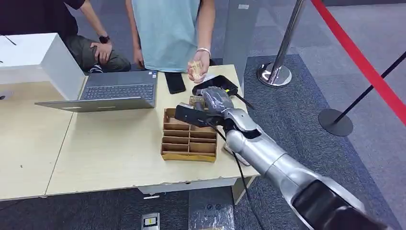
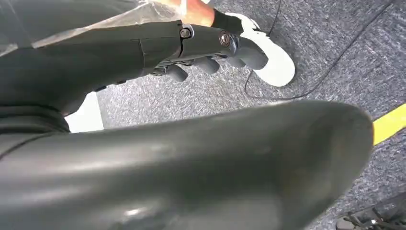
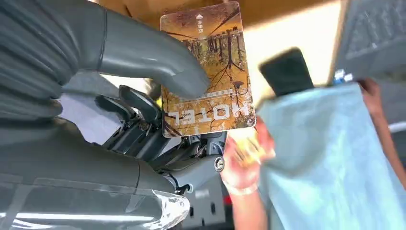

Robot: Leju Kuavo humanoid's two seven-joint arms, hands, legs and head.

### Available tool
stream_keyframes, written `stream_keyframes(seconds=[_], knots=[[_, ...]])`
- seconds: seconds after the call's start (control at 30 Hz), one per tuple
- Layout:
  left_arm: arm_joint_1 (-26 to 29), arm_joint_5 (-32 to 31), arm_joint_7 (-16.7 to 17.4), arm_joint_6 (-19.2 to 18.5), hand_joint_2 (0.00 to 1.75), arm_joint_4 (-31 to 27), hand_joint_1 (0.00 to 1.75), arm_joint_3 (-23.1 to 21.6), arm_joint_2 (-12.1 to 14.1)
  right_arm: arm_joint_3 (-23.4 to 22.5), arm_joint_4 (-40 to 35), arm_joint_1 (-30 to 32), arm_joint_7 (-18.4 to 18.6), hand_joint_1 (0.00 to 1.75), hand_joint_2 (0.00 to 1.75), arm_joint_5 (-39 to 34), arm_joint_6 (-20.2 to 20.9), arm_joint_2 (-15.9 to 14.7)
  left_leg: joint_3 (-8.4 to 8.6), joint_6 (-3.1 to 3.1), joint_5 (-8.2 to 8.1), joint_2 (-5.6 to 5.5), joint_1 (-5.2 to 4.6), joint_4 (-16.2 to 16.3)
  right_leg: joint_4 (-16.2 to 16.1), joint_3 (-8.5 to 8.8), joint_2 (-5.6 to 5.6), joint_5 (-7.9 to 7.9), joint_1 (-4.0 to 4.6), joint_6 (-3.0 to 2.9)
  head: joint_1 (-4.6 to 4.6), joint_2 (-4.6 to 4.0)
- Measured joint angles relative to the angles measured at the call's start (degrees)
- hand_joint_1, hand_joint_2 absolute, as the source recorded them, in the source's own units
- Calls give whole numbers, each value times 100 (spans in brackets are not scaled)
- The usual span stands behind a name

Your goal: Pass the card to the sensor for recognition and then transmit it.

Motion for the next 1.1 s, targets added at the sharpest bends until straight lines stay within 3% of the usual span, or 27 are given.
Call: stream_keyframes(seconds=[1.1], knots=[[-2,2,-13,0,0,7,0,-223,-37,330,415,-908,138,175,175,566,282,295,-2,0,0,-1,0,0,0,-2,0,0,0,0,0,0]])
